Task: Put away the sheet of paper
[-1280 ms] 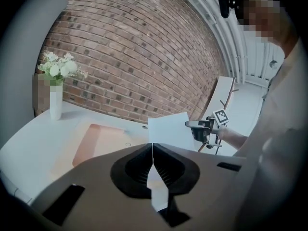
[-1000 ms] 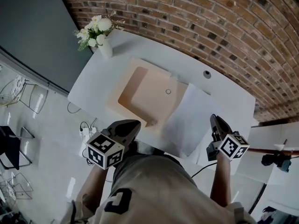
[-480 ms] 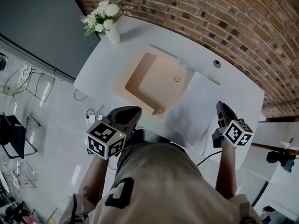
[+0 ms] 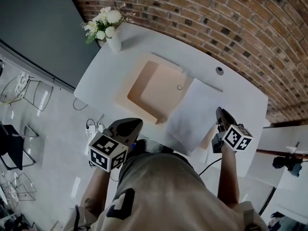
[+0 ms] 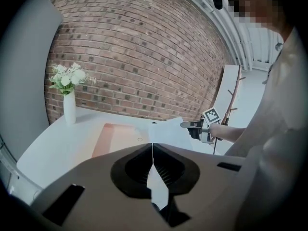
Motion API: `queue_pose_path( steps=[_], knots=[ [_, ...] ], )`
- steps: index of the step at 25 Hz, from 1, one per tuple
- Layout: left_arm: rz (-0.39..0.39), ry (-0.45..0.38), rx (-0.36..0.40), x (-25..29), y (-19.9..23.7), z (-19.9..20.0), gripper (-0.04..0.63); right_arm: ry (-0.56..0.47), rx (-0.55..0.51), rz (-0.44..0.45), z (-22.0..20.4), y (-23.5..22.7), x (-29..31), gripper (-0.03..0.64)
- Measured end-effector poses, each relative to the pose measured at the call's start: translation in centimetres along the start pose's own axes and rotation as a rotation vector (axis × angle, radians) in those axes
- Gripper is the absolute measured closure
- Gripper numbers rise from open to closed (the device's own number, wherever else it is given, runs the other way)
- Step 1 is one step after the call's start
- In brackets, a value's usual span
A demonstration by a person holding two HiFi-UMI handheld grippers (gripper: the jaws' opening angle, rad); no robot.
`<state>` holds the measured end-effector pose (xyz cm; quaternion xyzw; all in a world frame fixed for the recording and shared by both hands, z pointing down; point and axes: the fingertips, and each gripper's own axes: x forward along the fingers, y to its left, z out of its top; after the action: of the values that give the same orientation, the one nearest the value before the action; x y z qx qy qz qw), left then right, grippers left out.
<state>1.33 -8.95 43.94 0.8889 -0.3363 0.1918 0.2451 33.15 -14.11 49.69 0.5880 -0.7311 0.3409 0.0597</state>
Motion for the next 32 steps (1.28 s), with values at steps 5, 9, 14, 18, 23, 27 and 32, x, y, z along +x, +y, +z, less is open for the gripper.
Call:
queue_pose_path(
  steps=[5, 9, 14, 18, 23, 27, 32],
  knots=[
    [-0.001, 0.001, -0.007, -0.6, 0.4, -0.4, 0.577, 0.019, -0.008, -0.033, -0.6, -0.7, 1.1, 0.594],
    [-0.003, 0.006, -0.011, -0.9, 0.8, -0.7, 0.577, 0.031, -0.034, -0.056, -0.6, -1.0, 1.9, 0.594],
    [-0.016, -0.001, -0.006, -0.9, 1.0, -0.5, 0.577, 0.008, -0.046, -0.034, 0.4, -0.2, 2.6, 0.594],
    [-0.018, -0.001, -0.005, -0.9, 1.3, -0.2, 0.577, 0.010, -0.042, -0.023, 0.5, 0.2, 3.1, 0.594],
    [-0.012, 0.000, -0.008, -0.9, 1.8, -0.1, 0.577, 0.017, -0.042, -0.012, 0.5, 0.4, 3.7, 0.594],
    [-0.011, 0.002, -0.007, -0.8, 1.7, -0.1, 0.577, 0.024, -0.038, -0.009, 0.4, 0.2, 4.1, 0.594],
    [-0.005, 0.005, -0.006, -0.9, 1.8, 0.0, 0.577, 0.033, -0.028, 0.007, -0.1, 0.4, 4.8, 0.594]
  ],
)
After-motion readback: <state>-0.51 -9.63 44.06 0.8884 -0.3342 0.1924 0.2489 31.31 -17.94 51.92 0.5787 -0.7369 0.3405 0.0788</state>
